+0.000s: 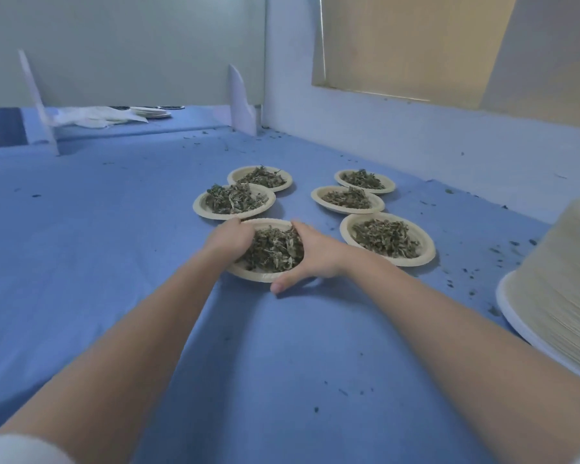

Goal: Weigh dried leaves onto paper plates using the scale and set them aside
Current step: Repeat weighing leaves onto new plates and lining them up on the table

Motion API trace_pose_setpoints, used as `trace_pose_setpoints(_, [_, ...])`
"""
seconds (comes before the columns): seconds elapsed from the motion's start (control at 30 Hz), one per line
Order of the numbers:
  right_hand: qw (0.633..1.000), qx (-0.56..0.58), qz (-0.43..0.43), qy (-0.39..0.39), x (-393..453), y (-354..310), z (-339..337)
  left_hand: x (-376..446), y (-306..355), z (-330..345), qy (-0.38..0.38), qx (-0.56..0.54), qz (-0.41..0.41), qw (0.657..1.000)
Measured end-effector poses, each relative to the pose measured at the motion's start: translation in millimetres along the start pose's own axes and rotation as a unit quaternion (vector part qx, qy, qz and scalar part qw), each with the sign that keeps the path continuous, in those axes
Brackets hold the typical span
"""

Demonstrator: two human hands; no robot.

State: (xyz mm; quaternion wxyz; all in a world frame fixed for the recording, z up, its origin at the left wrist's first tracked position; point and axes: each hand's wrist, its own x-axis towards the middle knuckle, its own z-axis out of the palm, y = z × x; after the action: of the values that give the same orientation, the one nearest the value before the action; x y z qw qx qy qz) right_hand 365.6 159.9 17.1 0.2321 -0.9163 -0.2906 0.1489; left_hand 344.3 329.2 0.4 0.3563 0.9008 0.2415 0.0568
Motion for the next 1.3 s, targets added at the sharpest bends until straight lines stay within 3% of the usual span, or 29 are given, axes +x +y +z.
trace_pose_setpoints(0.2, [0.992, 0.066, 0.03, 0.102, 48, -8, 9, 35, -4, 0, 0.102, -0.045, -0.004, 0.994])
trace_pose_setpoints(0.3, [0.983, 0.044, 0.067, 0.167, 64, -13, 17, 37, -7, 0, 0.111, -0.1, -0.02, 0.989])
trace_pose_setpoints(0.57, [0.977, 0.063, 0.101, 0.177, 38, -33, 15, -4, 4, -9, 0.103, -0.122, -0.001, 0.987])
trace_pose_setpoints(0.77, [0.978, 0.066, 0.067, 0.185, -42, -44, -10, -74, 43, -21, 0.058, -0.169, 0.028, 0.983])
trace_pose_setpoints(1.07, [0.964, 0.114, 0.062, 0.232, -172, -33, -68, -184, 137, -13, -0.011, -0.124, 0.115, 0.986])
trace_pose_setpoints(1.3, [0.958, -0.012, 0.086, 0.275, -258, 8, -133, -244, 220, 27, -0.086, -0.148, 0.192, 0.966])
